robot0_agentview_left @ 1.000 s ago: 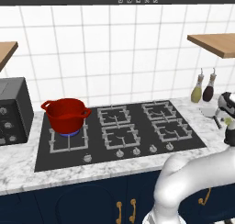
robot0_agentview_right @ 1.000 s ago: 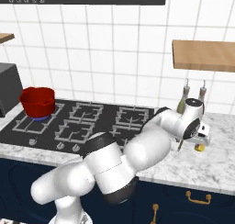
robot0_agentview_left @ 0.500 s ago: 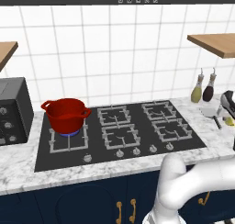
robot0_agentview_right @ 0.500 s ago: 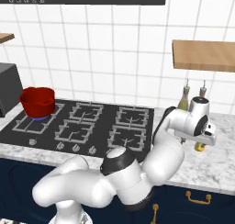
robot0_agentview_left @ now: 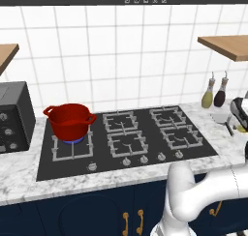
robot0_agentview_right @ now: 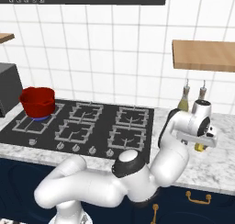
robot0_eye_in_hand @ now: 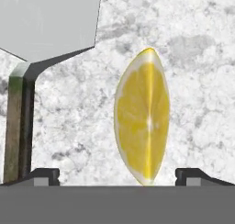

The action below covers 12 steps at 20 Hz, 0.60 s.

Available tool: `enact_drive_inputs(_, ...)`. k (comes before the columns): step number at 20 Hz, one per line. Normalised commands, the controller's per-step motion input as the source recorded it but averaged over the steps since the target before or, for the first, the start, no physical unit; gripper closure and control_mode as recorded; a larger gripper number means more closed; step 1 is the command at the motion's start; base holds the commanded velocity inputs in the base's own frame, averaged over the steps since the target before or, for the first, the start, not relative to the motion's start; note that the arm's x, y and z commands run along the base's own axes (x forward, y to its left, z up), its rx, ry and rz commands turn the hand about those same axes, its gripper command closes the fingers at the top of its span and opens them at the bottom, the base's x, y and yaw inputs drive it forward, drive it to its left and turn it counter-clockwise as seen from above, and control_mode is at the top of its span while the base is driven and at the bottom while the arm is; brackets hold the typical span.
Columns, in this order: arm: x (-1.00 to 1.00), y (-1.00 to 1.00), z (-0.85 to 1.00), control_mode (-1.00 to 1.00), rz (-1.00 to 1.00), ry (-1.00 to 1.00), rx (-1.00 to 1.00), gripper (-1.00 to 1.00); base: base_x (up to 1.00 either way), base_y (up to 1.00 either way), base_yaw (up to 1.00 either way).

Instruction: Put the mushroom and lemon wedge in the pot. Retrieve the spatula and lightly stir the vegetables in the pot.

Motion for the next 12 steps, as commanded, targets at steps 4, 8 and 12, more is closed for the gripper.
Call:
enact_drive_inputs(4,0.12,-0.16,-0.23,-1.0,0.01,-0.04,0.06,-1.0,0.0,0.0,0.0)
enact_drive_inputs(8,-0.04,-0.2,-0.17,-1.0,0.0,-0.16,0.08,-1.0,0.0,0.0,0.0)
enact_drive_inputs(12,-0.08,-0.03,-0.15,-1.0,0.0,-0.2,0.06,-1.0,0.0,0.0,0.0)
